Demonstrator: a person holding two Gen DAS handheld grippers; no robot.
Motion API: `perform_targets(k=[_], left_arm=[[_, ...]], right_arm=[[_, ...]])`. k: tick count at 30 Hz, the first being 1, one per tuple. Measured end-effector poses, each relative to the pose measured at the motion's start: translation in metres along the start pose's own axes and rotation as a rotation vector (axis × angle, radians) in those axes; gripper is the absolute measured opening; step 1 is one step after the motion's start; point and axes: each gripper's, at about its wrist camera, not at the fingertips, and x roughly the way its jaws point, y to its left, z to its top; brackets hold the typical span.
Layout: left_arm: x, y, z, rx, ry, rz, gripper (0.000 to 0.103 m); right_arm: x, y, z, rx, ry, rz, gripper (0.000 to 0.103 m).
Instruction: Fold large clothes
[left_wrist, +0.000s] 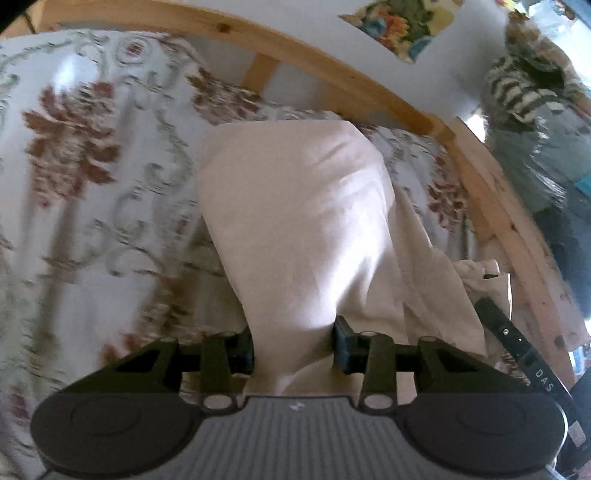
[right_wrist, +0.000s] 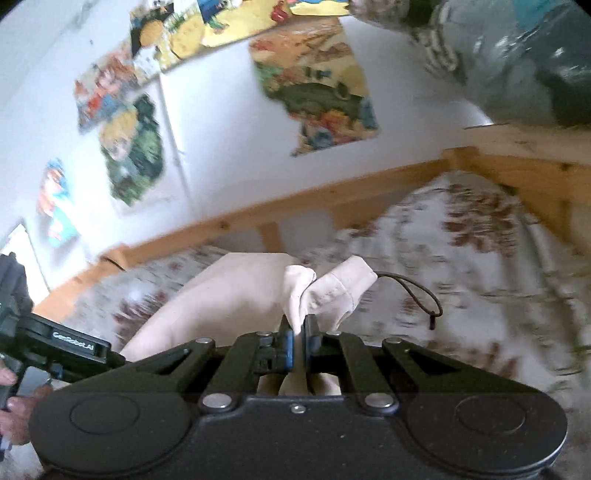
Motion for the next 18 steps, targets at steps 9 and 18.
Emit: perform_targets(k=[9, 18], left_arm=[[0.039, 0.061, -0.039, -0.125, -0.018, 0.110, 0.058], [0.016, 0.022, -0.055, -0.060, -0.083, 0.255, 0.088]], right_arm=[[0.062, 0.000, -0.058, -0.161, 0.210, -0.096, 0.020], [0.045, -0.017, -0.054, -0.089, 0.203, -0.132, 0.055]])
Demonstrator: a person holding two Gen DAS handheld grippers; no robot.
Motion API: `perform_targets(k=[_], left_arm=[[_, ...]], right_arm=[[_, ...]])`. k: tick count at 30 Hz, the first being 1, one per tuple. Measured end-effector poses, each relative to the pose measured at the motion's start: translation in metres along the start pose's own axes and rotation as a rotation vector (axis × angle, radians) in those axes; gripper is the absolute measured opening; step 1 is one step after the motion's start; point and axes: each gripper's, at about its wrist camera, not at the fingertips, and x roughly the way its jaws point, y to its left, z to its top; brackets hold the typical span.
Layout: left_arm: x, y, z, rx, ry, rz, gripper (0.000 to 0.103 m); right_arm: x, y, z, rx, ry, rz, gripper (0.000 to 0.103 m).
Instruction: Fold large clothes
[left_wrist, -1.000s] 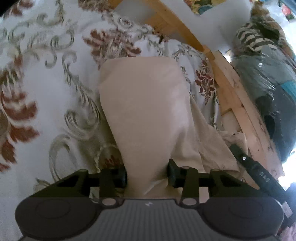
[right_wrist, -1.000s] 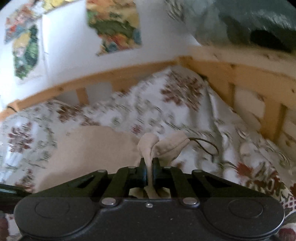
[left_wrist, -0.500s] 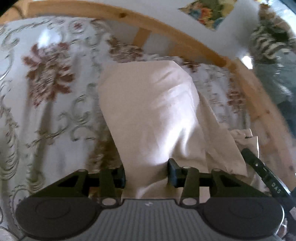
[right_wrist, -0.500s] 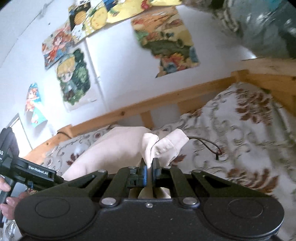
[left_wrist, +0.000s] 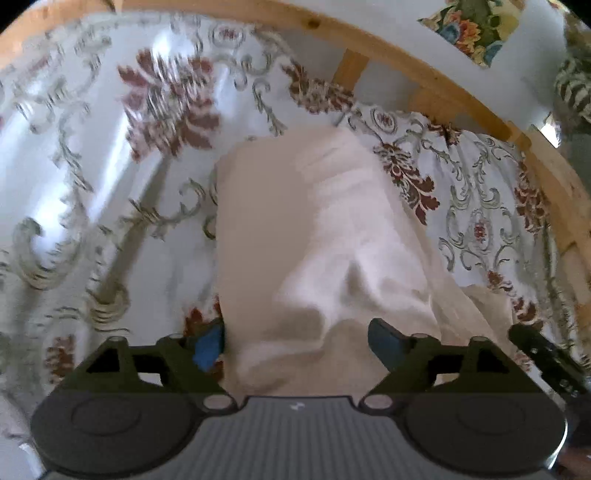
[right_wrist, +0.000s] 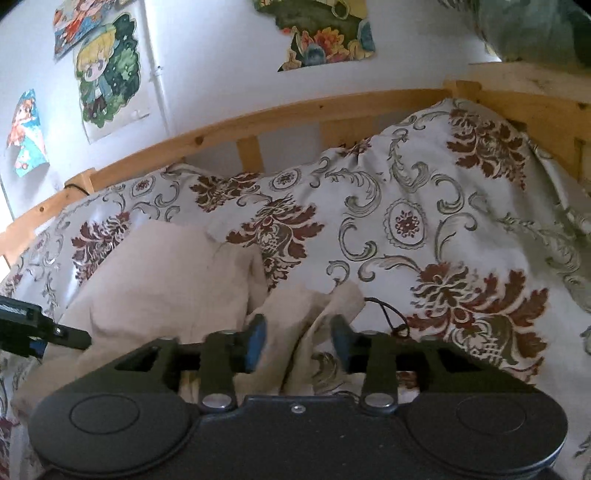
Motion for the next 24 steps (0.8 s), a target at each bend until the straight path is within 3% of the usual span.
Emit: perform_targets(k=[3, 5, 8, 15, 21, 24], left_arm=[[-0.026, -0.011, -0.009, 0.038, -0.067, 0.043, 0.098], [-0.048, -0.017, -0.019, 0.040, -0.117, 0.053, 0.099], [-0.078, -0.026, -0.034, 0.042, -0.182, 0.046, 0.102], [-0.145, -0.038, -0.075, 0.048, -0.353, 0.043, 0.102], [-0.195, -0.039, -0.119, 0.103, -0.398, 0.102, 0.102], [-0.214, -0.038, -0.146, 0.153, -0.415, 0.147, 0.102]], right_arm=[[-0.012, 0.003, -0.003, -0.032, -0.014, 0.005, 0.071], [-0.023, 0.010, -0.001, -0.057, -0.034, 0.009, 0.085], [-0.048, 0.020, 0.002, -0.090, -0.091, 0.021, 0.097], [-0.128, 0.045, -0.004, -0.161, -0.281, 0.010, 0.102], [-0.192, 0.047, -0.022, 0.001, -0.369, 0.035, 0.102], [-0.219, 0.052, -0.042, 0.035, -0.369, 0.051, 0.102]])
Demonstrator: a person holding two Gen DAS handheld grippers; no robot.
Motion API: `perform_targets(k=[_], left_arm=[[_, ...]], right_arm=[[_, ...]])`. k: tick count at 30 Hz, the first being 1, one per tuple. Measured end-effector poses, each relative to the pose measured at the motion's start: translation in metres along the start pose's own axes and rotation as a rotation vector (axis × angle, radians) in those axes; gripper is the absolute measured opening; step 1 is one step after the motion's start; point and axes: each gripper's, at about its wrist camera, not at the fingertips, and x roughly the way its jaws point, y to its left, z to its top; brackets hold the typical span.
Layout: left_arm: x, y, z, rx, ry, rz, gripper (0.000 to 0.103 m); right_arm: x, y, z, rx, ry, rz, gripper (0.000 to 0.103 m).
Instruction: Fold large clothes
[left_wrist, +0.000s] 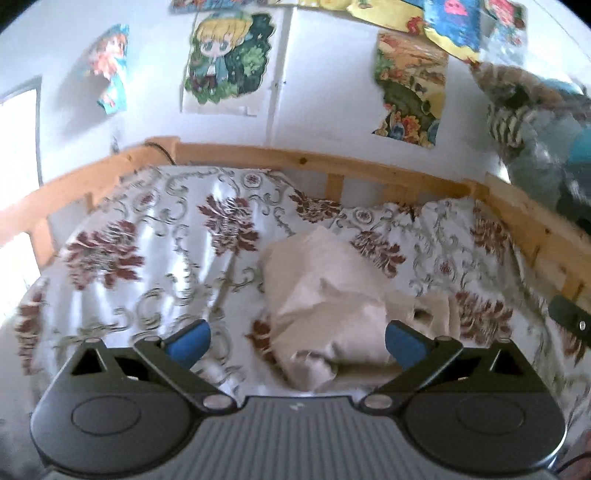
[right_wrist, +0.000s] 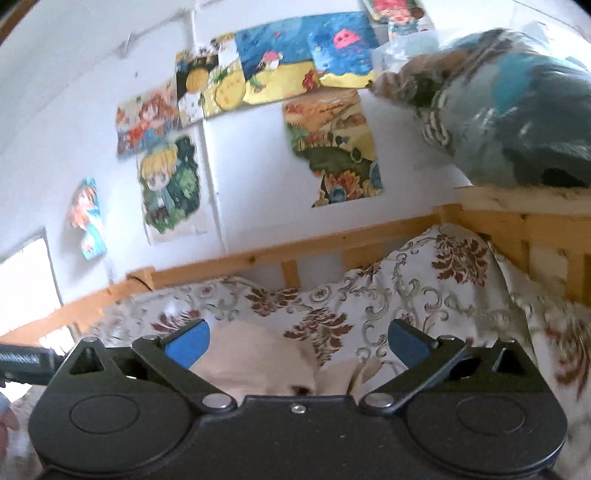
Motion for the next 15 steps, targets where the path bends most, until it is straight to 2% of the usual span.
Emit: perform_targets(k=[3, 6, 10, 15], left_arm=[[-0.022, 0.000, -0.019, 0.055, -0.006, 0.013, 0.102], [-0.034, 0.002, -0.034, 0.054, -0.005, 0.005, 0.102], [-0.034, 0.008, -0.043, 0.028, 0.013, 0.014, 0.102], [-0.027, 0.010, -0.047, 0.037, 0.047, 0.018, 0.102]], right_arm=[[-0.018, 0.011, -0.008, -0.048, 0.041, -0.010, 0.102], [-0.028, 0.025, -0.015, -0.129, 0.088, -0.023, 0.102], [-0.039, 0.036, -0.028, -0.177, 0.155, -0.025, 0.102], [-0.038, 0.041, -0.034, -0.202, 0.176, -0.037, 0.102]])
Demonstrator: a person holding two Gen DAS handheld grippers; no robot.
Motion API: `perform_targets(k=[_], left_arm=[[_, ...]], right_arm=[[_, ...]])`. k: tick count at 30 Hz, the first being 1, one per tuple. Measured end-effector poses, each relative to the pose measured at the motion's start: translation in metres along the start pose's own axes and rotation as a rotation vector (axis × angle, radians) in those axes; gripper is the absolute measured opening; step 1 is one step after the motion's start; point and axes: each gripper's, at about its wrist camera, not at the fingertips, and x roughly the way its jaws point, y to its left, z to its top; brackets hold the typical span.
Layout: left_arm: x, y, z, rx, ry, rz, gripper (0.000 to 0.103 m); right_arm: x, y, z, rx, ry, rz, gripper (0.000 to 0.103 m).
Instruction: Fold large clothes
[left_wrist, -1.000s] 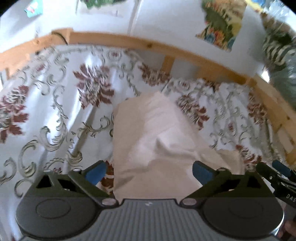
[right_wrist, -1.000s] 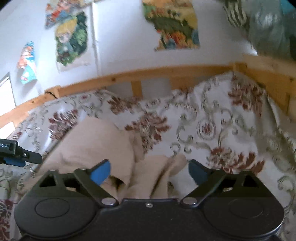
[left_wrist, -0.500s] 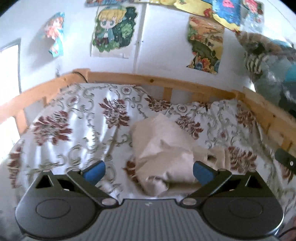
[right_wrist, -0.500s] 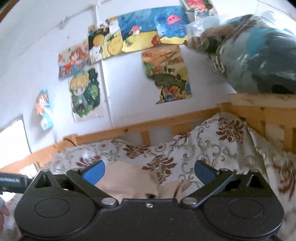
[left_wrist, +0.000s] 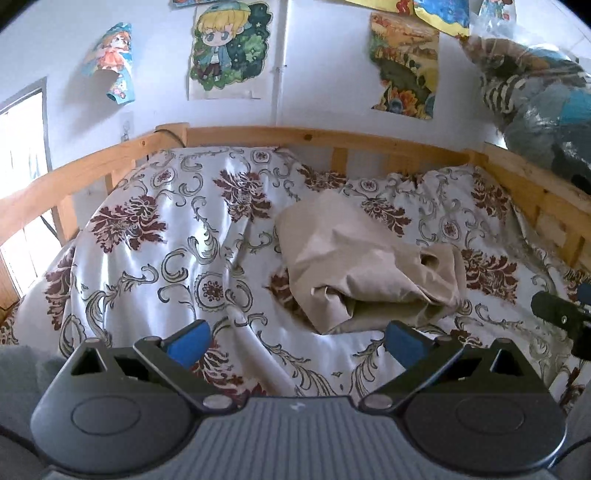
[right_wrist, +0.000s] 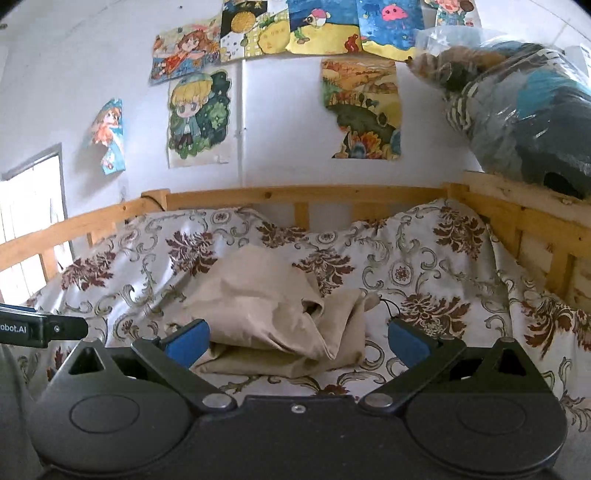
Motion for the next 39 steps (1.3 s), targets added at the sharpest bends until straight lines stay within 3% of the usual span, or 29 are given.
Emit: perform_targets(k=[39], left_arm=[[0.0013, 0.0015, -0.0004, -0.012, 0.008, -0.005, 0.102]], right_arm=[[0.0095, -0.0032, -0.0026, 0.026, 0.034, -0.013, 0.102]])
